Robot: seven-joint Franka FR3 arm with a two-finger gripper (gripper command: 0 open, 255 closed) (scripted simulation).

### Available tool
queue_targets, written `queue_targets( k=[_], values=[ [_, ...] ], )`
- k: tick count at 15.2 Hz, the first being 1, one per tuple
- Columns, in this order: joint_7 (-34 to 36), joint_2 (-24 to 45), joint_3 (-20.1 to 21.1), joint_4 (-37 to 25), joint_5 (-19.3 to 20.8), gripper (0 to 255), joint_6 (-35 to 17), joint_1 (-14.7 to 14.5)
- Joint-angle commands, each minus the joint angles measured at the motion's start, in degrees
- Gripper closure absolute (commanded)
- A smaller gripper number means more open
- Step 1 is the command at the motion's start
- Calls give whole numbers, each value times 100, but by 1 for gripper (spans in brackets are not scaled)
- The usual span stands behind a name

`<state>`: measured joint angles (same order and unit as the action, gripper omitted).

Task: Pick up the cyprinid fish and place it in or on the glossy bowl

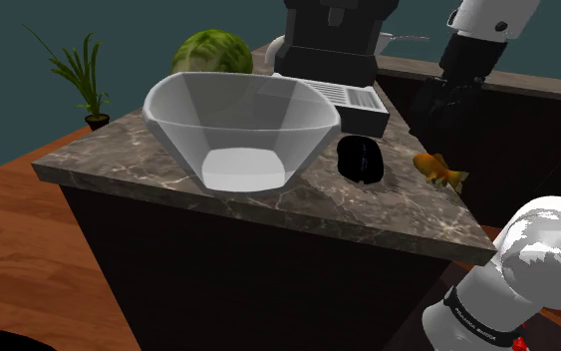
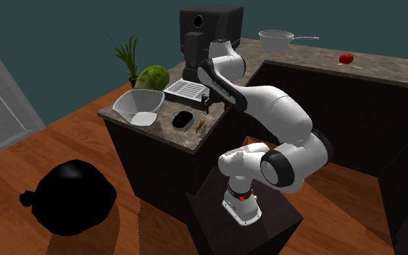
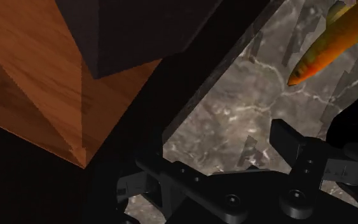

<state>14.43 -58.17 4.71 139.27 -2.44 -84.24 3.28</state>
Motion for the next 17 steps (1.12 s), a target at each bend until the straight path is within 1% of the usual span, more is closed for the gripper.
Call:
queue_targets(
  k=[1, 5, 8, 9, 16, 17],
  values=[
    [683, -474, 273, 136, -373, 0, 131, 105],
    [1968, -1233, 847, 251, -1108, 0, 298, 343],
    [2956, -1692, 1315, 208, -1674, 0, 390, 553],
    [3082, -1744, 1377, 194, -1746, 0, 400, 585],
    [3044, -1992, 1584, 860, -1933, 0, -24, 513],
    [3044, -1992, 1584, 860, -1933, 0, -24, 514]
  ],
)
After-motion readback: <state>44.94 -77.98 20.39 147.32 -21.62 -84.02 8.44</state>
